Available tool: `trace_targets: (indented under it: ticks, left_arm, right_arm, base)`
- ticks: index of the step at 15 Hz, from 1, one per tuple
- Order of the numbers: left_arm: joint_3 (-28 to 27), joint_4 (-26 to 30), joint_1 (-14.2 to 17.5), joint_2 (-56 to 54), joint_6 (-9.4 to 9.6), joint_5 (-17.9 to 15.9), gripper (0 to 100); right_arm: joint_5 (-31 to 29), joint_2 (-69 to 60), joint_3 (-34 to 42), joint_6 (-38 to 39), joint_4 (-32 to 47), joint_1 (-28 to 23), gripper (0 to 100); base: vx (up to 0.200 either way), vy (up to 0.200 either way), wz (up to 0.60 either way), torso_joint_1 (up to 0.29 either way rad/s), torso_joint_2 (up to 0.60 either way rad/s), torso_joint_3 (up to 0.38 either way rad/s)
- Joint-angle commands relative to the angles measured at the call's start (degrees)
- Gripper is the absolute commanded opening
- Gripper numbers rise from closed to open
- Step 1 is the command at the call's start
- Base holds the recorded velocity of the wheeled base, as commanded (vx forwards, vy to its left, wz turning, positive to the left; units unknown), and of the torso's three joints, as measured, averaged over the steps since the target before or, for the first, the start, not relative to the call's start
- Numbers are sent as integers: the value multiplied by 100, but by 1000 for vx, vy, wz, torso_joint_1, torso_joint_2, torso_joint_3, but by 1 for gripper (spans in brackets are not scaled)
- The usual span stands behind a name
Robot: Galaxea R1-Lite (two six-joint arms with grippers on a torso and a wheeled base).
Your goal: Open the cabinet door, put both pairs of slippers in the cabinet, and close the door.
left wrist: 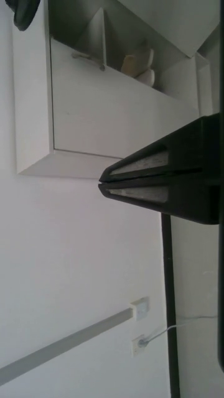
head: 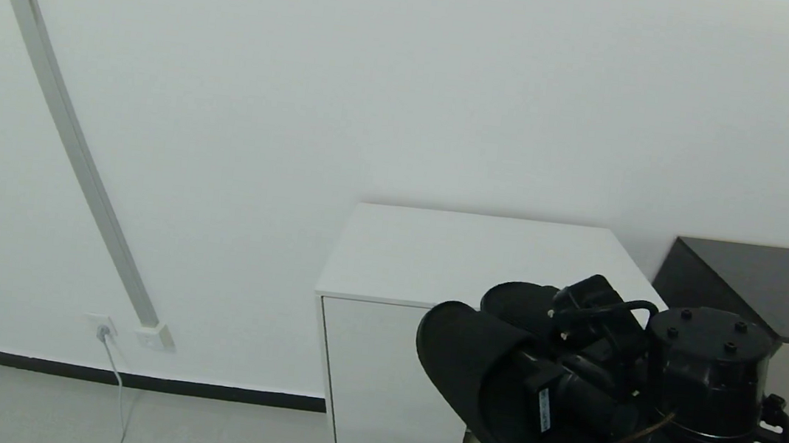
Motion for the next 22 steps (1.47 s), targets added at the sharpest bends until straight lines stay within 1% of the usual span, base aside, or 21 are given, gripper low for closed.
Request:
trace_targets:
  ticks: [1, 5, 8, 11, 22]
  left_arm:
    - [1, -1, -4, -1, -2, 0, 0]
    - [1, -1, 5, -1, -2, -9, 0]
    - [1, -1, 5, -1, 33, -9, 0]
    - [1, -1, 5, -1, 15, -9, 0]
    - [1, -1, -4, -1, 15, -9, 0]
  right_arm:
    - [-1, 21, -2, -2, 2, -1, 0]
    - [-1, 30, -2, 7, 2, -1, 0]
    - [-1, 30, 33, 7, 2, 8, 0]
    - [25, 47, 42, 7, -7, 8, 0]
    - [34, 82, 165, -10, 2, 8, 0]
  base:
    - [0, -200, 0, 7, 2, 2]
    - [0, -200, 0, 0, 1, 1]
    - [0, -200, 0, -1, 6, 1]
    - [0, -200, 0, 1, 2, 4]
    - [0, 0, 0, 0, 0, 0]
